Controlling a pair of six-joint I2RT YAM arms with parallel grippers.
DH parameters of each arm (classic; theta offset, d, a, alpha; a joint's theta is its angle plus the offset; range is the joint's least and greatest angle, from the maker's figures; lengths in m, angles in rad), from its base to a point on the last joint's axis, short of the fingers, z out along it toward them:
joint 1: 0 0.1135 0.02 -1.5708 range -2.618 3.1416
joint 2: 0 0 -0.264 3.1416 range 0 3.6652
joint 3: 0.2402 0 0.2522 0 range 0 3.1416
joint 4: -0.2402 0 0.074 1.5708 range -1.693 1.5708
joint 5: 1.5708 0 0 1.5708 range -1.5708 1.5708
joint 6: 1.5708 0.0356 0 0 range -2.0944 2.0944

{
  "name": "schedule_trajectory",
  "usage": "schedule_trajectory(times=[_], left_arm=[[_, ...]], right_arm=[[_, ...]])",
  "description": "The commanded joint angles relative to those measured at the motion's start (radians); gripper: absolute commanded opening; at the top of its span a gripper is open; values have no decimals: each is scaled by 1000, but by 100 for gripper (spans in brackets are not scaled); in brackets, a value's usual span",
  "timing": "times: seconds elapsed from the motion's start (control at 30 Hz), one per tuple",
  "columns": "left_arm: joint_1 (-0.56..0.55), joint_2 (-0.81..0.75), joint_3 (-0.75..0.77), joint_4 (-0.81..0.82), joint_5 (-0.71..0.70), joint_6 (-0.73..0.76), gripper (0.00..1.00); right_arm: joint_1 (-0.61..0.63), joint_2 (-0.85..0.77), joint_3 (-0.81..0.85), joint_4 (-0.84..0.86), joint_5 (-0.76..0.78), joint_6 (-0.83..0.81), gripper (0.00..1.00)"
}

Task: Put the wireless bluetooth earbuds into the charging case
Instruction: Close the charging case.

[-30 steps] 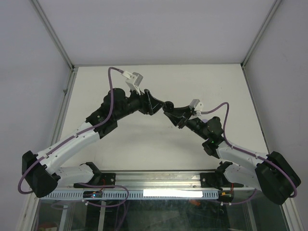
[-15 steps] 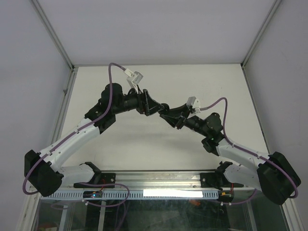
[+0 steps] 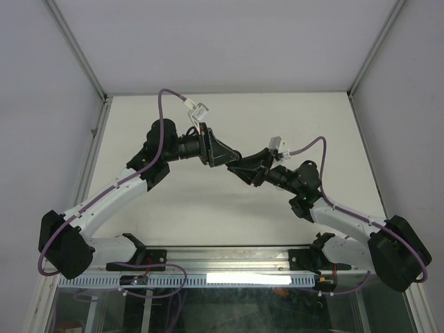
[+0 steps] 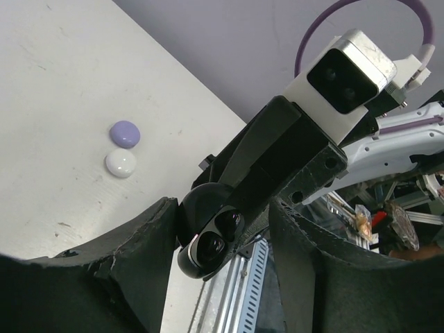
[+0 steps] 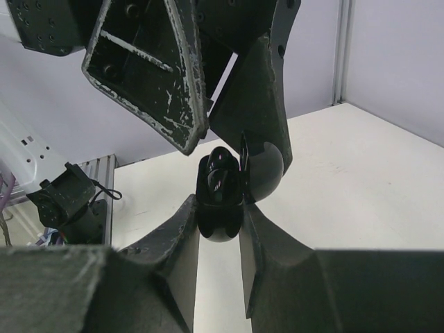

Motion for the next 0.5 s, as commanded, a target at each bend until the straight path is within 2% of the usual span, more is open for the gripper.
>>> schedule_trajectory(times=[0.0,0.47], left_arm=[[-6,-10,3,90,95,-33,54],[18,-65,-4,74,94,40,56]], right_arm=[[2,18,34,80,-12,49,0],[-14,51,30,-17,-66,103,0]])
